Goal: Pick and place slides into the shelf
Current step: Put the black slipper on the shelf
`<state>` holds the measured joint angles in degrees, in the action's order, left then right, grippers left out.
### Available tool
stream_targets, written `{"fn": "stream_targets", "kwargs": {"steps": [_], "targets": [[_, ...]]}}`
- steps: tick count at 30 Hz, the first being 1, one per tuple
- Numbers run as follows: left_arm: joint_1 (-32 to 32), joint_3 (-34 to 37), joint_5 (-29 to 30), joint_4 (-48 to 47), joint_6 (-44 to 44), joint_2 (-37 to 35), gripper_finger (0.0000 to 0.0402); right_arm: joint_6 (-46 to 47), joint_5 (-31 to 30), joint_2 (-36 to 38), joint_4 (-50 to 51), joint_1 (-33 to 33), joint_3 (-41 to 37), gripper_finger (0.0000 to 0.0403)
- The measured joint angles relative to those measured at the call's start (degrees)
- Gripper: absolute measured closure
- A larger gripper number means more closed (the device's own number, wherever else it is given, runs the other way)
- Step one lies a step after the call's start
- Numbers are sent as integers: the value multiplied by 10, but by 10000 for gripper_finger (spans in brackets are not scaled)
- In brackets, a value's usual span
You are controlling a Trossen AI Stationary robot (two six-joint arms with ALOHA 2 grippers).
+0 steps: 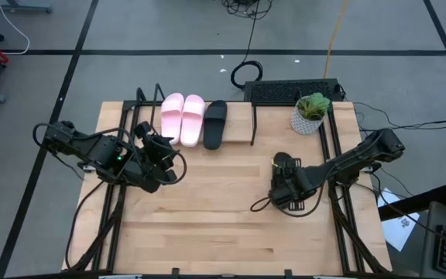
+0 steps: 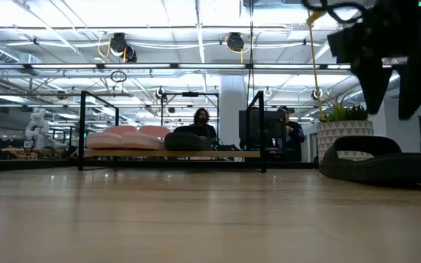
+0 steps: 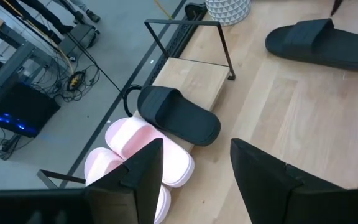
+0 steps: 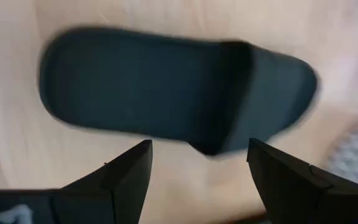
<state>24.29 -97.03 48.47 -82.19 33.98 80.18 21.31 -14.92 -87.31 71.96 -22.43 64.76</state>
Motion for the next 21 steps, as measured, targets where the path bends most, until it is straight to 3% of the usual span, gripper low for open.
{"fn": "stream_targets", "kwargs": {"steps": [7, 21], "targets": [[0, 0, 0, 0, 2, 0, 213, -10, -1, 0, -75, 15, -50, 151], [0, 0, 4, 0, 0, 0, 213, -23, -48, 0, -125, 60, -85, 151]]}}
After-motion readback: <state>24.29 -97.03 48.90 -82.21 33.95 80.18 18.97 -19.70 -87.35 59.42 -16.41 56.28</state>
